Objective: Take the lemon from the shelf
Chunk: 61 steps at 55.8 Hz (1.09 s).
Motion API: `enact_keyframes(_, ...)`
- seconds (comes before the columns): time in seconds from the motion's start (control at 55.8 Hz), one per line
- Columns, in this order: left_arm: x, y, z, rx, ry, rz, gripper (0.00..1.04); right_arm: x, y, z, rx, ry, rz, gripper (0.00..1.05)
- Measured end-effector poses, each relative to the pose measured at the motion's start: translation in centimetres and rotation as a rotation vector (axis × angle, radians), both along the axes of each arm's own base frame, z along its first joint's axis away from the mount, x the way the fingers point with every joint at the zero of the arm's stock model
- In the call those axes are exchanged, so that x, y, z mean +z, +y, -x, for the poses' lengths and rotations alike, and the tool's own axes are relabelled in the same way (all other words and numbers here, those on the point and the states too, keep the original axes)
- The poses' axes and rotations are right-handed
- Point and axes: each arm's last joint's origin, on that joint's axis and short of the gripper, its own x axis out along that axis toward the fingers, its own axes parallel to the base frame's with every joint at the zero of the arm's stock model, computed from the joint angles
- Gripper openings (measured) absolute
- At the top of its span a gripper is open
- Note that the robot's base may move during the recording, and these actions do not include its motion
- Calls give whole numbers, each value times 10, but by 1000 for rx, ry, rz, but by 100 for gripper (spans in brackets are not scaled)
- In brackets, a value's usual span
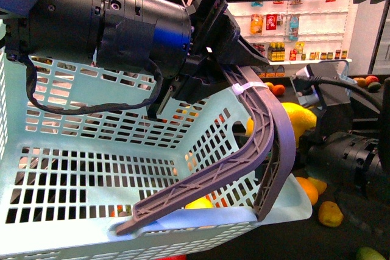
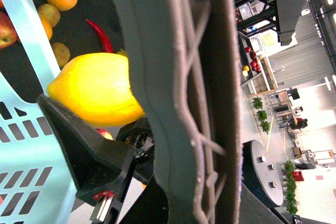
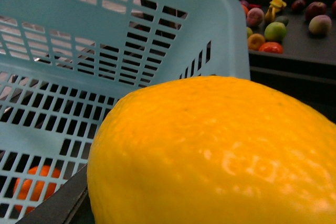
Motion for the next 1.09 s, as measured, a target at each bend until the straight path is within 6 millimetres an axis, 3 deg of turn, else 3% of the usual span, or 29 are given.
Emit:
enact_keyframes(0.072, 0, 0, 0, 0, 0, 0, 9, -4, 5, 2, 27, 13, 1, 72)
enact_keyframes(0.233, 0, 0, 0, -1, 1, 1, 9, -3, 11, 4, 65, -3, -15, 104)
enact_keyframes(0.52, 0, 0, 0, 4, 6, 2, 9, -1, -4, 2, -14, -5, -38, 102)
enact_keyframes(0.717, 0, 0, 0, 2, 6, 2, 9, 13, -40, 6, -193, -29, -68, 102)
enact_keyframes(0.914, 0, 0, 0, 2, 10, 4, 9, 27, -66, 28, -321, -39, -84, 102)
enact_keyframes(1.094, 0, 0, 0, 3, 11, 4, 9, 45, -80, 64, -364, -32, -81, 102)
